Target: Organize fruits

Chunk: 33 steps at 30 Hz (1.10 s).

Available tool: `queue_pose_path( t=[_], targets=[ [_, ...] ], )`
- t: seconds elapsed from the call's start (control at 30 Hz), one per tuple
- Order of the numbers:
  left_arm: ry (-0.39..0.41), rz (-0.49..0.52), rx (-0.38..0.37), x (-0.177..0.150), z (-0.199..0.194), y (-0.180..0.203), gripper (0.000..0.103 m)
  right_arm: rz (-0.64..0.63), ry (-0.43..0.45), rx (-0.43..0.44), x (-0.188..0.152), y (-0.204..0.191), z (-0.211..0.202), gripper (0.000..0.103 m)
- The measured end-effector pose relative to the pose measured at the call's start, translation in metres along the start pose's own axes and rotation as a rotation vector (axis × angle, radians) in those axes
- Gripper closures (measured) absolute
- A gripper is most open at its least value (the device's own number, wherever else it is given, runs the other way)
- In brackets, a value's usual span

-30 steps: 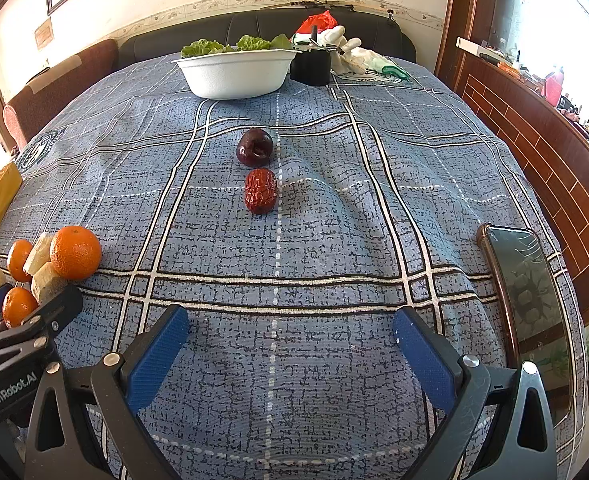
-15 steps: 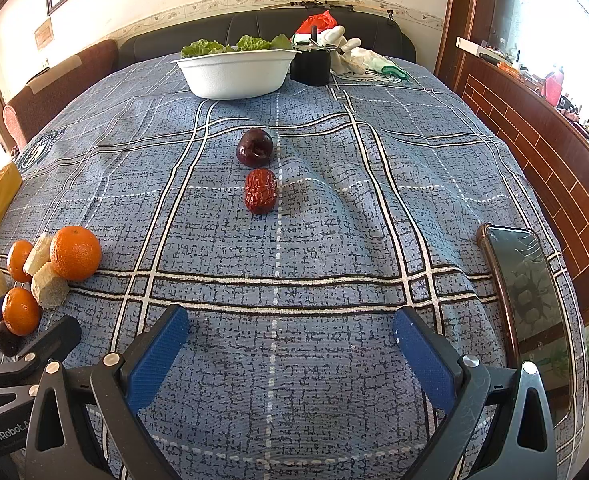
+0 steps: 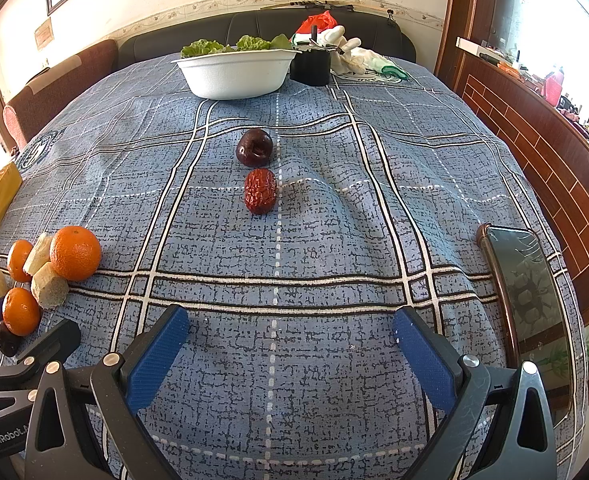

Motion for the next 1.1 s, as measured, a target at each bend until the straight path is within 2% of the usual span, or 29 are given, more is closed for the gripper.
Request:
queue_pose_path(
  t=[0.63,0.93,1.1],
  targets=[
    [-0.01,0.03,-0.016,0.0001,-0.0003,0.0005,0.0,0.0,0.0,0.0,0.0,0.0002,0.0,0.0],
    [-0.067,0.037,-0.019,0.0054,0.0038,0.0005,0.0,0.0,0.0,0.001,-0.0001,-0.0002,-0.0001,0.0],
    [-0.102,0.056,-0.061,0.0039,0.001,0.0016,0.0,0.0,0.0,0.004,-0.002,0.0001,-0.0012,0.0]
  ],
)
Point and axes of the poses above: each gripper's, at about its wrist camera, not at the fingertips, and z roughly the way its jaws point, y to its right, x to its top, the point moved 2 cm from there along z, roughly the way its jaws point, and after that the axes turned 5 degrees about y, right-handed, at the moved point
